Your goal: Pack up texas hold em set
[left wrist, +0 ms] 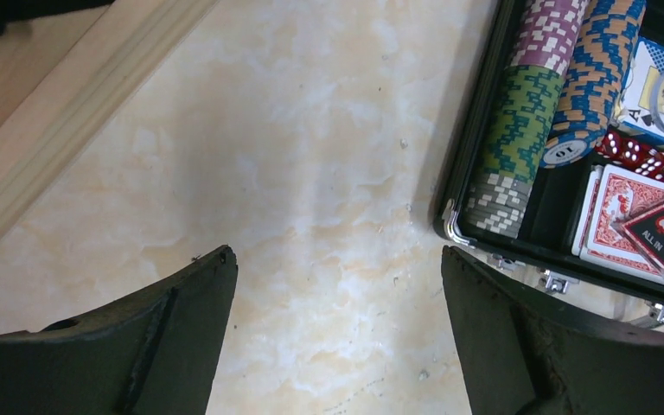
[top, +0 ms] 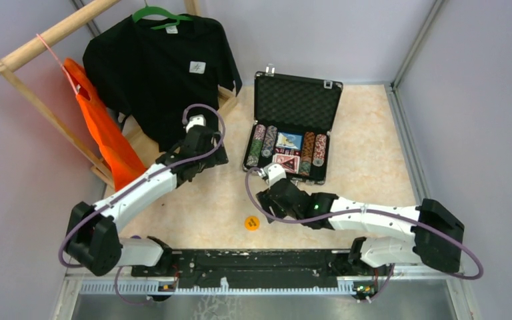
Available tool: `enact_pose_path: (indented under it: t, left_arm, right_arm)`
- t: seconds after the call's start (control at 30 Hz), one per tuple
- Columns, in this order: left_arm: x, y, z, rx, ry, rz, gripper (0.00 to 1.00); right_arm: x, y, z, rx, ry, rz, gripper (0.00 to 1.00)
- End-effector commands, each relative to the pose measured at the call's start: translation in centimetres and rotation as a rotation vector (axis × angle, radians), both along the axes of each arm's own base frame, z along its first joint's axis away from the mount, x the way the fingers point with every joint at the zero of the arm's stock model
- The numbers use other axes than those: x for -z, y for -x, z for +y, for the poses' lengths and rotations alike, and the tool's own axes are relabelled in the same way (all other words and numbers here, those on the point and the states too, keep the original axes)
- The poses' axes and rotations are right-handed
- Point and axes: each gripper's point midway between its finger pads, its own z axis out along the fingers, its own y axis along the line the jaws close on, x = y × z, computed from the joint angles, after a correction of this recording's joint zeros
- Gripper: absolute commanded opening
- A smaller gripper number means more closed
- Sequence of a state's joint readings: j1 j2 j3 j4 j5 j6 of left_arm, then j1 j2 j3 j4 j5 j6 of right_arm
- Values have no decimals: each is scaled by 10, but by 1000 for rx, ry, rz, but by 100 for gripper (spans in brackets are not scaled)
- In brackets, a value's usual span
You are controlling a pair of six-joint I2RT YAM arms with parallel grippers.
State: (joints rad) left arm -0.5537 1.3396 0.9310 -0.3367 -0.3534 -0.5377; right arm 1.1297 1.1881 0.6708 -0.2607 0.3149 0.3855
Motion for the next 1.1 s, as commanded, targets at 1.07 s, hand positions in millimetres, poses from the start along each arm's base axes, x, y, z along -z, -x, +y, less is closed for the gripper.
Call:
enact_pose_path:
  t: [1.07]
  left_arm:
    - [51,172,131,-1157,257,246,99]
  right_arm:
    - [-23,9,97,-292,-174,61,72]
